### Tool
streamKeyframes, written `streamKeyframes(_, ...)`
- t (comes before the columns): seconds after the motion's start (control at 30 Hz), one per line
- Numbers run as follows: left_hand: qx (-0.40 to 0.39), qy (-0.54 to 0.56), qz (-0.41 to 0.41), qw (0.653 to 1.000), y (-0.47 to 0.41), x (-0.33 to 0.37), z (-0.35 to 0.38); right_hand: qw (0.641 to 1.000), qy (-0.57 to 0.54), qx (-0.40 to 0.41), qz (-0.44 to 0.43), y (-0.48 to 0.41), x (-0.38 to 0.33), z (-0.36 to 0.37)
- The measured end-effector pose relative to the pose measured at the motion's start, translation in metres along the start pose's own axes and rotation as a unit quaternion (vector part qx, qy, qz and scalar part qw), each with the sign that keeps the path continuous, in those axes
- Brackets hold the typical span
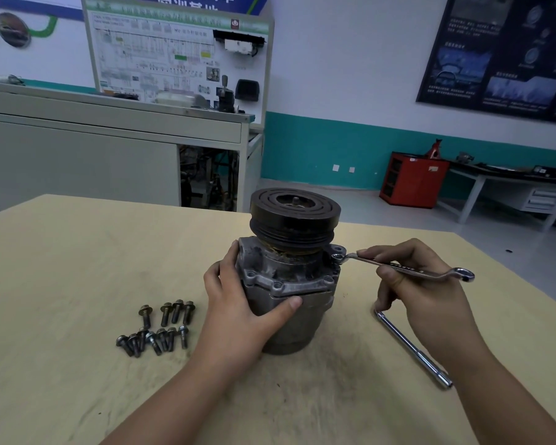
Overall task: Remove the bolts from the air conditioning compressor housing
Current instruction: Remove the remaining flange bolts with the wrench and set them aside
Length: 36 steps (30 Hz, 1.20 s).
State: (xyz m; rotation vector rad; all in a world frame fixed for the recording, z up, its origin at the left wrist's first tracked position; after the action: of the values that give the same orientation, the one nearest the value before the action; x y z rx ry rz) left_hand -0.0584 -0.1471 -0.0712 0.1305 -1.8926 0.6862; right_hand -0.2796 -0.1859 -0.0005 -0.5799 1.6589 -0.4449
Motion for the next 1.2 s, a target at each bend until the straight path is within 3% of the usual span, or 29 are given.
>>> streamKeyframes(0.37, -0.002, 0.0, 0.002, 1.0, 0.001, 0.002, 0.0, 0.969, -0.176, 0.084, 0.15, -0.021, 0.036, 0.002)
streamKeyframes(0.73, 0.003, -0.002, 0.007, 1.0, 0.0, 0.001, -0.001, 0.941, -0.182, 0.077, 0.274, -0.05, 0.06, 0.026)
streamKeyframes(1.03, -0.004, -0.007, 0.009, 1.0, 0.0, 0.003, 0.0, 0.955, -0.115, 0.066, 0.264, -0.06, 0.059, 0.044)
streamKeyframes(1.2, -0.006, -0.01, 0.013, 1.0, 0.0, 0.003, 0.001, 0.914, -0.276, 0.138, 0.265, -0.064, 0.053, 0.037)
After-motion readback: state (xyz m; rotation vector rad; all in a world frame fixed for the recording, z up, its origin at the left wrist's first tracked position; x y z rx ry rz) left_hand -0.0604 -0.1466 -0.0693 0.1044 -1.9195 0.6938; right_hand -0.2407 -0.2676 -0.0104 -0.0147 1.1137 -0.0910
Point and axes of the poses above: each hand's wrist, its own y-axis away from the middle knuckle, its own z-axis out of the palm, x = y × z, the point moved 6 cm from there along -y, towards the middle knuckle, and after that the axes turned 4 degrees about x, right-handed, at the moved point
